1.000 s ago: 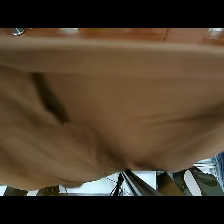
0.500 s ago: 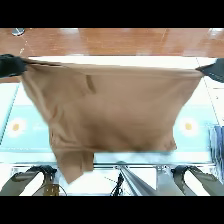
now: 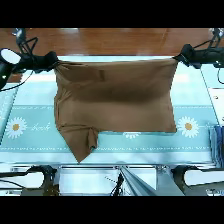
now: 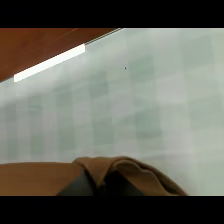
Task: Fold the shirts.
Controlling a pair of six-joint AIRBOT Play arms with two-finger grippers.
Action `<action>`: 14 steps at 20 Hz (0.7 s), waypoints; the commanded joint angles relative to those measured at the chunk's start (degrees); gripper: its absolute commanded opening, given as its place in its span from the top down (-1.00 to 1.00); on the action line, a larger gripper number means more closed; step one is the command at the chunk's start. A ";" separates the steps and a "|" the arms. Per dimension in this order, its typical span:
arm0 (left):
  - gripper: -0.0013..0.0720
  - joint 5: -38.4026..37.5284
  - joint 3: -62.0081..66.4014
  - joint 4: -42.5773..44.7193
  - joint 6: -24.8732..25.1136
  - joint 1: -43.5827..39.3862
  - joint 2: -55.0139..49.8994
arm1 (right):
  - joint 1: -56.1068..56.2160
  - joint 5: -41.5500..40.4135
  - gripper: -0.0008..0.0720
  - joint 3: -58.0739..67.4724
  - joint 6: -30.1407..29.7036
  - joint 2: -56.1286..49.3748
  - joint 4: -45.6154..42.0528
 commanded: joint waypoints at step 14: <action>0.90 -33.00 4.04 -2.34 6.34 3.69 -8.28 | -2.49 22.10 0.90 4.57 -1.70 -10.67 -10.99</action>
